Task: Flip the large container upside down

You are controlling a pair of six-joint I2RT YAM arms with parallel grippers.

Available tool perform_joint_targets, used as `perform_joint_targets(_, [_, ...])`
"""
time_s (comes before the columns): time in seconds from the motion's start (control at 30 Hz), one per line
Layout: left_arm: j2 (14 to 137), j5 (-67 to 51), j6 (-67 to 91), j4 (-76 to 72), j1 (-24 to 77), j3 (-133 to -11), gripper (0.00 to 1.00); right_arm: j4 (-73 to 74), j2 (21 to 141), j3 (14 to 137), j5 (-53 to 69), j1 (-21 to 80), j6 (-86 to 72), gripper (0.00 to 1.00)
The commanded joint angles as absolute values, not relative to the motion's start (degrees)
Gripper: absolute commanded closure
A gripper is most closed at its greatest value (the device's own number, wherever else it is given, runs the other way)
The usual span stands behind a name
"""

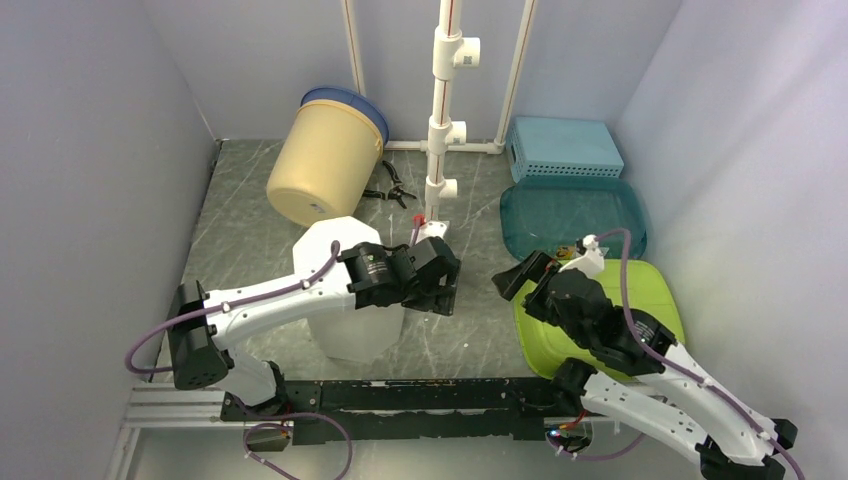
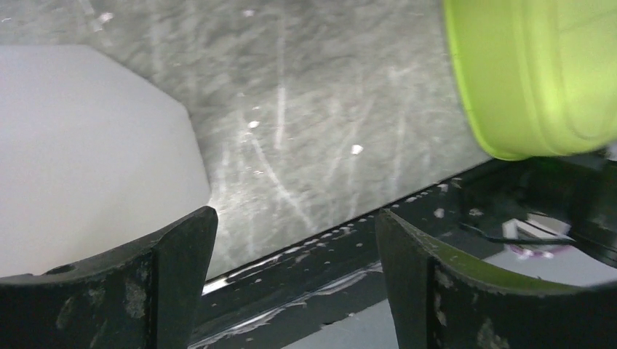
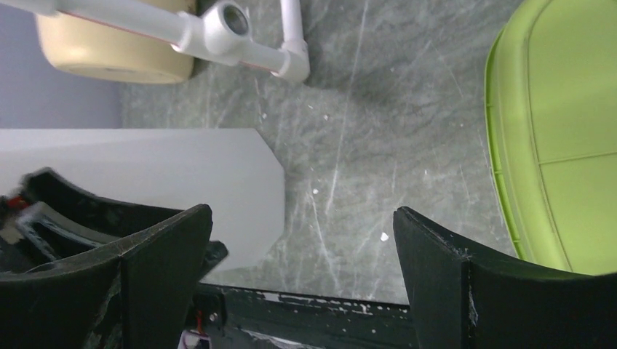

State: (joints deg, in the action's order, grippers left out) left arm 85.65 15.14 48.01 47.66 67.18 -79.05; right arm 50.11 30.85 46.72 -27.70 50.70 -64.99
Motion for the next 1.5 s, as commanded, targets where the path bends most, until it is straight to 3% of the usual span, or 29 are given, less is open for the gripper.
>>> perform_joint_targets(0.0, [83.1,24.1,53.4,56.6,66.7,-76.9,0.13,48.4,32.8,44.5,-22.9,50.7,-64.9,0.0])
perform_joint_targets(0.33, [65.9,24.7,51.2,59.0,53.4,-62.7,0.08,42.2,36.9,41.3,-15.9,50.7,-64.5,0.0])
perform_joint_targets(0.47, [60.5,17.9,44.3,57.4,44.0,-61.4,0.07,41.2,38.6,42.0,-14.9,50.7,-62.7,0.0])
perform_joint_targets(0.77, [55.2,5.6,44.9,55.6,44.0,-63.2,0.12,40.4,39.9,42.3,-14.0,50.7,-61.3,0.0])
perform_joint_targets(0.97, [53.2,6.1,51.1,58.1,52.2,-60.7,0.12,39.4,39.1,40.4,-13.6,50.7,-62.2,0.0])
perform_joint_targets(1.37, [62.8,37.2,100.4,92.8,83.9,-66.2,0.12,40.3,39.9,41.2,-13.9,50.7,-61.4,0.0])
perform_joint_targets(1.47, [67.5,40.4,103.2,96.3,86.0,-69.1,0.1,40.7,39.1,40.7,-14.3,50.7,-61.7,0.0])
